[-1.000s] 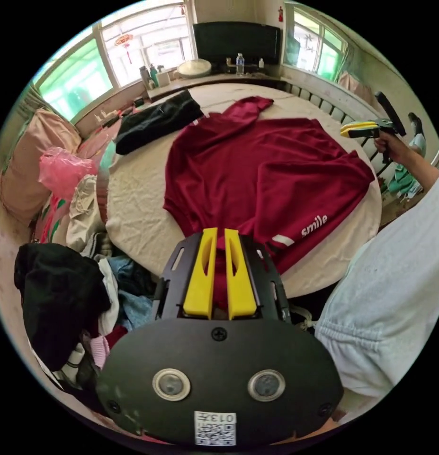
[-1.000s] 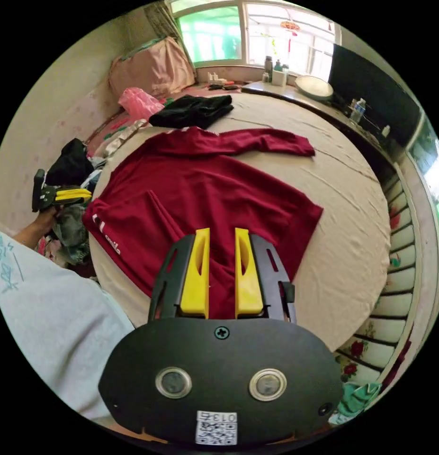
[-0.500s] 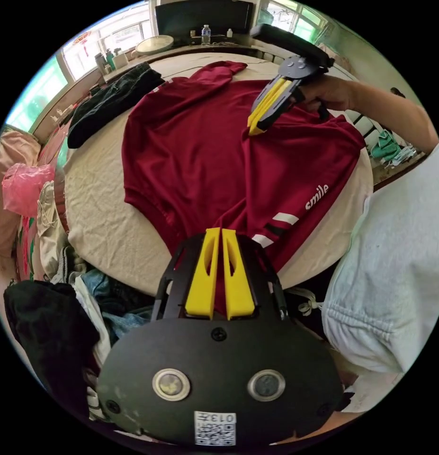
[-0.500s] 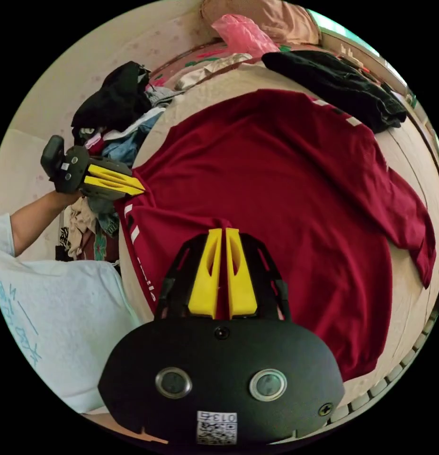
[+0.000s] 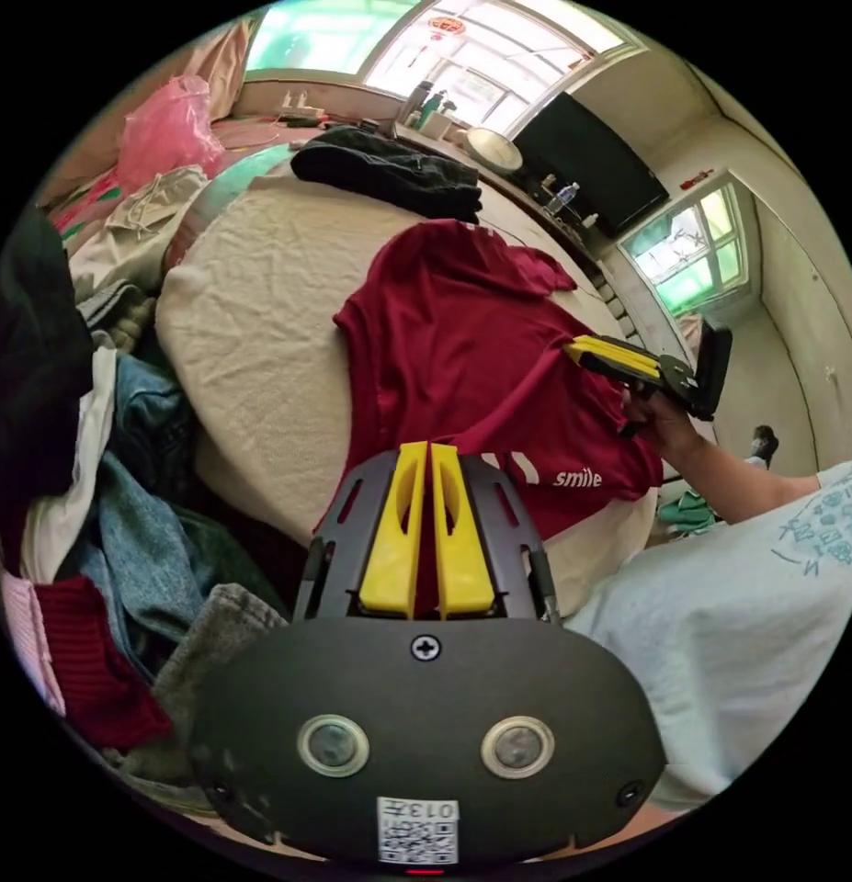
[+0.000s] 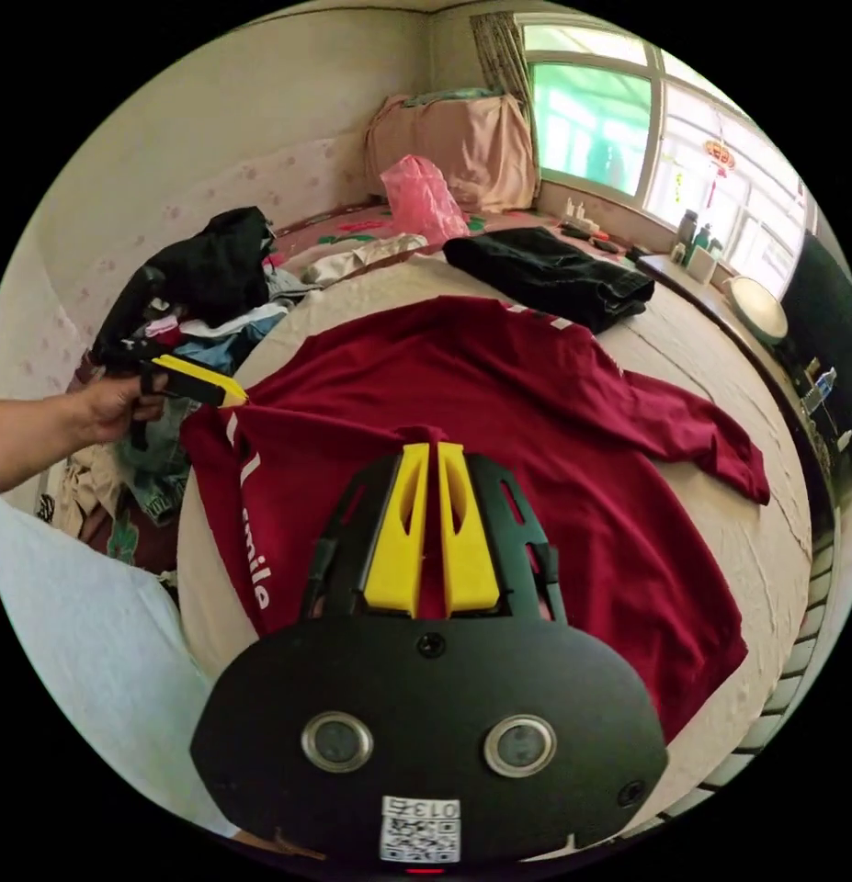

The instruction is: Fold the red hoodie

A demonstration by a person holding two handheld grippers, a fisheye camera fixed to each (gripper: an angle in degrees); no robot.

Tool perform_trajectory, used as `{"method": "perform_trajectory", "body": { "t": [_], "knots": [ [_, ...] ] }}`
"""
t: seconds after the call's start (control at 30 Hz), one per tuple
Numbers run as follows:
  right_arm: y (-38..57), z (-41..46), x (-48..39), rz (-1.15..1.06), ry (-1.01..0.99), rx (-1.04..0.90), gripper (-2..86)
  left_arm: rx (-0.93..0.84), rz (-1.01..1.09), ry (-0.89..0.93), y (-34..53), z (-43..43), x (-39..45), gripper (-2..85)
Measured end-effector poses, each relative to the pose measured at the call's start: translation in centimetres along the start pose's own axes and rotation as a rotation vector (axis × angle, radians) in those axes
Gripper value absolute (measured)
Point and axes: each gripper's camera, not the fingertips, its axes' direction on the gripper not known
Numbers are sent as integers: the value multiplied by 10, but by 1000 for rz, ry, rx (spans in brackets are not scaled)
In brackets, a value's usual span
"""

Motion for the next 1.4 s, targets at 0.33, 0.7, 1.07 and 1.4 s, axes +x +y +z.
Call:
{"method": "perform_trajectory", "body": {
  "t": [0.33,0.7,1.07,1.4],
  "knots": [
    [34,-41,36,126,-43,-2,46,-30,52,-109,24,-36,-2,58],
    [-2,4,-65,-288,-225,-82,65,-241,195,-266,41,12,44,-2],
    [-52,54,-97,-731,-344,-268,26,-272,311,-327,57,41,58,-4],
    [-70,46,-46,-274,-421,-166,73,-197,171,-307,79,46,47,-4]
  ]
}}
